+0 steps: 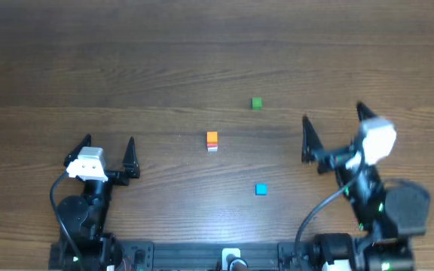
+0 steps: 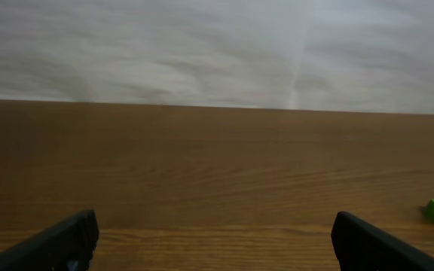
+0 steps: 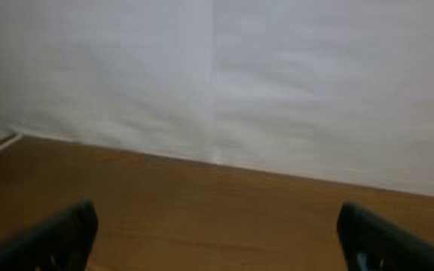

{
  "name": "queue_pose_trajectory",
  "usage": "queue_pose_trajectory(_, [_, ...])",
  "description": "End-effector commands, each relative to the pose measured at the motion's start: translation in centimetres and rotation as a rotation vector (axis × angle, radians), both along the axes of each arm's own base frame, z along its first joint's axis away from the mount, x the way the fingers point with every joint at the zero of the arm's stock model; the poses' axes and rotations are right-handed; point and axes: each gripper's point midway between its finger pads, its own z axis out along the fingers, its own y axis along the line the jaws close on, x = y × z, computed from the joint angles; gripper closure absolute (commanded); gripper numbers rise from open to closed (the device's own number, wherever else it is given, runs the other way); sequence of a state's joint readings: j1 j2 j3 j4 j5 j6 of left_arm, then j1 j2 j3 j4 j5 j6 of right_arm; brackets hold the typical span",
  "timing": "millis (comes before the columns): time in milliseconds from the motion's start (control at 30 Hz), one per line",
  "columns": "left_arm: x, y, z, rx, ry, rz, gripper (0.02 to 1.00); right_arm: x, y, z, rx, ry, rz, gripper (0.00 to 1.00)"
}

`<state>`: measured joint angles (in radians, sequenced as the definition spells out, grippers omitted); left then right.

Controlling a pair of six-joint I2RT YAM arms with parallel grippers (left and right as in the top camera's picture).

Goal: Stack Cubes

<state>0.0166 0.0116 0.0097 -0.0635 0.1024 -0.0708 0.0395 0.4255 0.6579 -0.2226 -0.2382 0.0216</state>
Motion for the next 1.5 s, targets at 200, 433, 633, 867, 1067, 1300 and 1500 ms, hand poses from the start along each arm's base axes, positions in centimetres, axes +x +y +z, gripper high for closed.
queue_pose_trajectory(200, [0.0, -0.2, -0.1, 0.013, 0.001, -0.012, 0.018, 7.8, 4.8, -1.2, -0.028, 0.489, 0.105, 0.009])
queue_pose_trajectory(433, [0.0, -0.2, -0.1, 0.013, 0.001, -0.012, 0.018, 14.0, 7.2, -9.2, -0.030, 0.847, 0.020, 0.009])
queue_pose_trajectory(633, [0.0, -0.2, -0.1, 0.013, 0.001, -0.012, 0.018, 16.5, 8.5, -18.9, -0.051, 1.089, -0.038, 0.007])
queue_pose_trajectory(867, [0.0, -0.2, -0.1, 0.013, 0.001, -0.012, 0.018, 16.4, 8.7, -26.6, -0.078, 1.266, -0.166, 0.007])
queue_pose_trajectory(1067, [0.0, -0.2, -0.1, 0.013, 0.001, -0.012, 0.020, 15.9, 8.9, -30.0, -0.141, 1.324, -0.216, 0.007])
queue_pose_trajectory(1300, [0.0, -0.2, -0.1, 0.013, 0.001, -0.012, 0.018, 17.0, 7.8, -30.0, -0.191, 1.277, -0.273, 0.007])
queue_pose_trajectory(1500, [0.0, -0.2, -0.1, 0.013, 0.001, -0.012, 0.018, 18.1, 8.2, -29.6, -0.216, 1.225, -0.227, 0.009])
